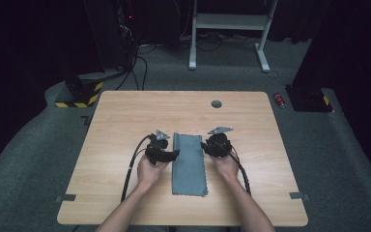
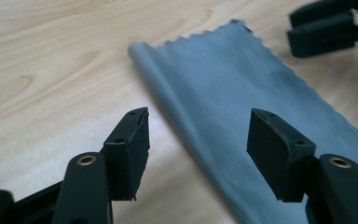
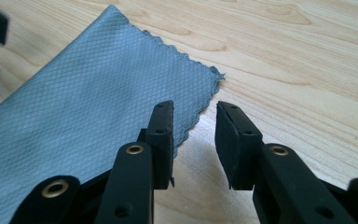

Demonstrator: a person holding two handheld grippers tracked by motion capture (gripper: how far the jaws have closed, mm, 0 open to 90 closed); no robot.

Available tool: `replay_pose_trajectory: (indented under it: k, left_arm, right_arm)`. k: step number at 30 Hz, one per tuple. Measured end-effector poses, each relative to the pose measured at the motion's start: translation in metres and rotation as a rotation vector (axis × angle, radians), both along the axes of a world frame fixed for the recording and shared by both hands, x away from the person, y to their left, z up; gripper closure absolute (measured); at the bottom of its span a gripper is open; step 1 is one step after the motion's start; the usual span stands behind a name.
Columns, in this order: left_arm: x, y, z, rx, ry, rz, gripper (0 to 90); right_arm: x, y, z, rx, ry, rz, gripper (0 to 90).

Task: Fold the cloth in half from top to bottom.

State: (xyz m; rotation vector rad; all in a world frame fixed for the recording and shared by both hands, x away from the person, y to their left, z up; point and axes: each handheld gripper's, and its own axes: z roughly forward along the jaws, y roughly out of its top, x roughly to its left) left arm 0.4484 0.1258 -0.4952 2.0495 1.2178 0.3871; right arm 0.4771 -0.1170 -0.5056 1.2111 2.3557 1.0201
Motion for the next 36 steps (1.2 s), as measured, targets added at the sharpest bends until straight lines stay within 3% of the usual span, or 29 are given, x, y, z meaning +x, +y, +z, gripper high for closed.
replay_pose_trajectory:
  k: [2,4,6,8,9,13,15,18,19,21,23,25,36]
  left_arm:
    - [0.011,-0.002,-0.002,0.029,0.017,0.006,40.5]
    - [0.018,-0.002,-0.006,0.017,-0.003,0.033,41.9]
    - [0.024,0.000,-0.012,-0.010,0.003,0.071,43.3]
    - [0.029,0.002,-0.019,0.003,0.016,0.096,43.4]
    - [0.031,0.003,-0.021,0.007,-0.002,0.108,44.6]
    - [0.033,0.005,-0.022,-0.006,-0.019,0.118,48.2]
    - [0.034,0.005,-0.023,-0.003,-0.024,0.120,49.1]
    - [0.036,0.004,-0.023,0.011,-0.020,0.112,49.5]
    - [0.040,0.000,-0.019,0.053,-0.003,0.096,49.1]
    - [0.042,-0.001,-0.018,0.062,-0.008,0.098,48.2]
    - [0.048,-0.005,-0.018,0.078,0.016,0.088,45.9]
    - [0.049,-0.007,-0.018,0.096,0.007,0.083,46.7]
    - [0.050,-0.008,-0.018,0.083,-0.003,0.079,55.9]
  right_arm:
    - [0.002,0.000,-0.001,0.004,0.004,-0.007,67.9]
    - [0.004,-0.001,-0.002,0.011,0.004,-0.013,68.4]
    - [0.006,-0.001,-0.003,0.015,0.005,-0.022,68.8]
    - [0.008,-0.002,-0.004,0.021,0.011,-0.030,69.2]
    - [0.009,-0.003,-0.006,0.028,0.012,-0.039,69.6]
    - [0.012,-0.002,-0.008,0.037,0.016,-0.052,69.9]
    - [0.016,0.000,-0.008,0.035,0.042,-0.053,69.8]
    - [0.018,0.004,-0.005,0.030,0.041,-0.053,69.4]
    - [0.020,0.008,-0.004,0.018,0.031,-0.054,69.0]
    - [0.021,0.010,-0.004,0.014,0.023,-0.056,68.4]
    - [0.025,0.012,-0.004,0.012,0.045,-0.061,66.6]
    - [0.027,0.014,-0.003,0.011,0.047,-0.064,65.4]
    - [0.034,0.020,-0.008,-0.011,0.046,-0.075,63.9]
